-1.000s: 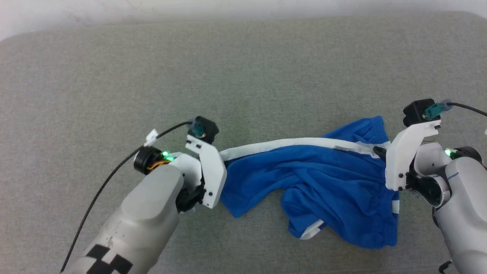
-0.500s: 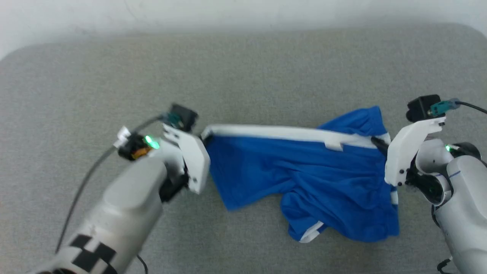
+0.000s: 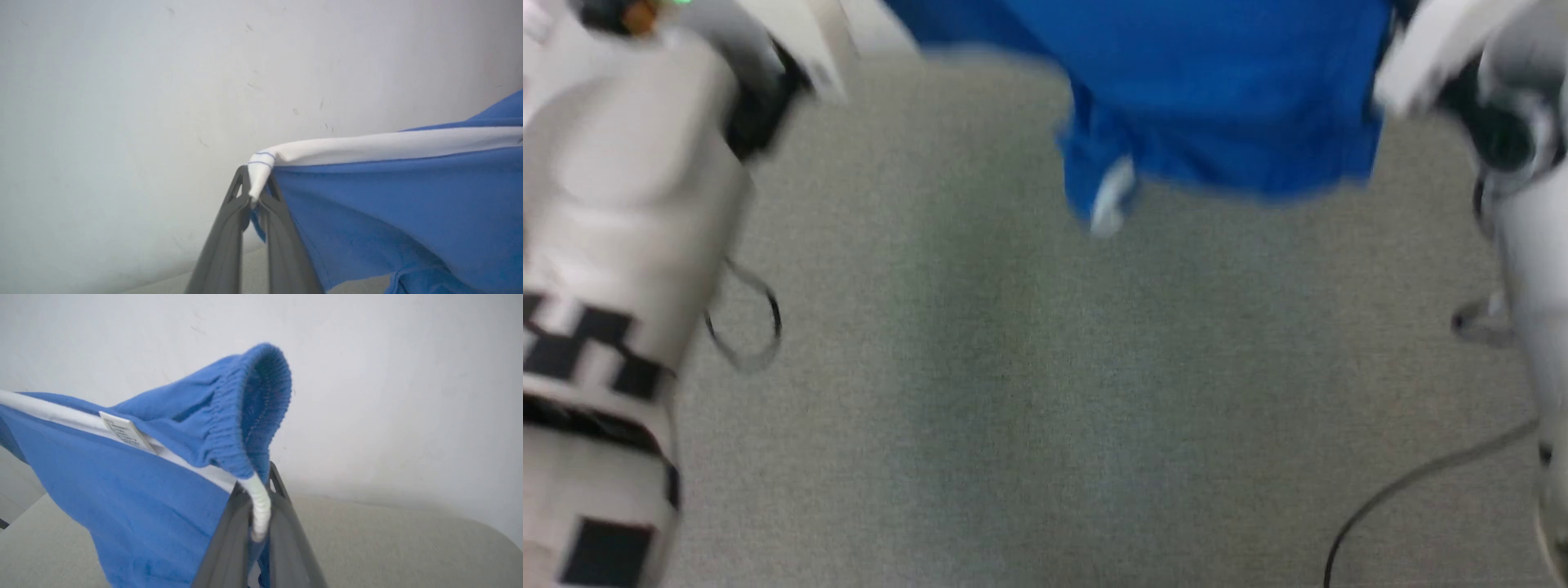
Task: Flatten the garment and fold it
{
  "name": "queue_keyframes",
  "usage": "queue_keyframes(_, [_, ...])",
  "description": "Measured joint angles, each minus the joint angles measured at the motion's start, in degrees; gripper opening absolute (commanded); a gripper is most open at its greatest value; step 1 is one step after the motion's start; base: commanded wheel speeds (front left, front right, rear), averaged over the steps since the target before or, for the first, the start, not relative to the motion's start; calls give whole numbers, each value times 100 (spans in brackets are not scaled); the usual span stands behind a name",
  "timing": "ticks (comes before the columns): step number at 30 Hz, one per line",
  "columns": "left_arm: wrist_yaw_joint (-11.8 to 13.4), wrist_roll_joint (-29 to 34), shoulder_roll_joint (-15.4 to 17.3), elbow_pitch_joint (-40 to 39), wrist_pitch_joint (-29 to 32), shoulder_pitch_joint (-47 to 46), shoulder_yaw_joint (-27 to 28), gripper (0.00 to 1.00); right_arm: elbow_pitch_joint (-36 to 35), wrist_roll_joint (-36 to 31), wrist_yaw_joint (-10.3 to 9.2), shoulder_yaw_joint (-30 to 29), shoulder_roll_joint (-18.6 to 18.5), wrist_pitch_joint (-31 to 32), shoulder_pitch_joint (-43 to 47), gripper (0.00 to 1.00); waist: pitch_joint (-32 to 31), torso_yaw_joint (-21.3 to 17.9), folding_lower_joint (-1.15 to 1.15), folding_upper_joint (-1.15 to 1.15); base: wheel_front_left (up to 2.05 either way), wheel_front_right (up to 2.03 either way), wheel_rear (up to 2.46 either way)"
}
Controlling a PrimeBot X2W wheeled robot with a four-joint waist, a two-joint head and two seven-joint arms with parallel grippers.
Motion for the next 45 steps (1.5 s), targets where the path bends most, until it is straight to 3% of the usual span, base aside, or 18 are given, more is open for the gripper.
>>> queue_keyframes(5, [123,89,227,149,-552,-1149,277,0,162,-353,5,-175,275,-654,-1419,0,489,-25,0,0,0,0,0])
queue_keyframes(12, [177,183,392,219,-771,-2054,599,0,754,-791,4,-246,626,-1644,-2710,0,1351,-131,1,-1,0,0,0])
queue_keyframes(20, [272,299,400,120,-779,-2107,1058,0,1771,-944,1,-15,875,-2606,-3278,0,2288,-219,1,-1,0,0,0])
queue_keyframes(27, [267,378,319,-60,-780,-1524,1642,0,2402,-816,1,397,955,-3141,-3272,0,2805,-270,1,-1,0,0,0])
queue_keyframes(34, [209,625,-3,-719,-781,-204,2437,0,2328,-624,-1,791,954,-3351,-2220,0,2635,-272,-1,-1,0,0,0])
queue_keyframes(45, [66,1574,-705,-2692,-781,3543,3314,0,409,-276,-2,1384,603,-3371,1200,0,1444,-213,-3,-1,0,0,0])
